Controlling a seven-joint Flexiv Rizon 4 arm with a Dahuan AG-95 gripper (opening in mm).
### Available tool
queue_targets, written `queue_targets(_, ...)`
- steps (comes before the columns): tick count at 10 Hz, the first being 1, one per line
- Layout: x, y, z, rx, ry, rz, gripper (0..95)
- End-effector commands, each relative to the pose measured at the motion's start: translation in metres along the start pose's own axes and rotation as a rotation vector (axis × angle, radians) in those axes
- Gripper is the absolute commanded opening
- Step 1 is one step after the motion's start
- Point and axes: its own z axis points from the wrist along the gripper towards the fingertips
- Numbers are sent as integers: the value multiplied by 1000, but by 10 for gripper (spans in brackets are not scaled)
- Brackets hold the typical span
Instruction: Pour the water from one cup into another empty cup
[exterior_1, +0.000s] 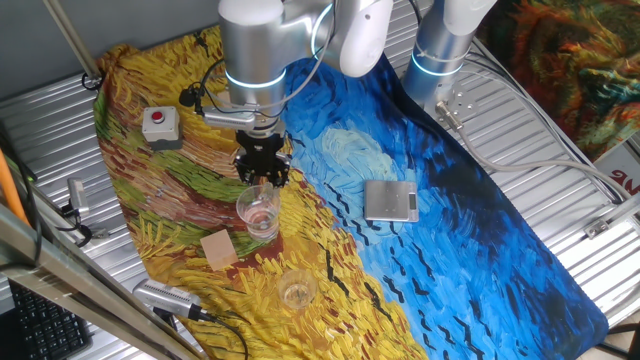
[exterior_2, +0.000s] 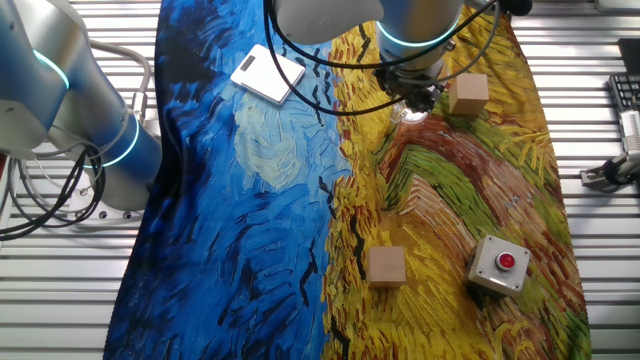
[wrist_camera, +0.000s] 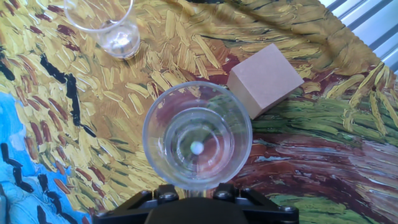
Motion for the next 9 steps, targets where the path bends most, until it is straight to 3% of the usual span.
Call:
queue_targets(1, -1, -1, 2, 1, 0, 0, 380)
queue_targets(9, 1, -4, 9, 0, -9, -1, 380)
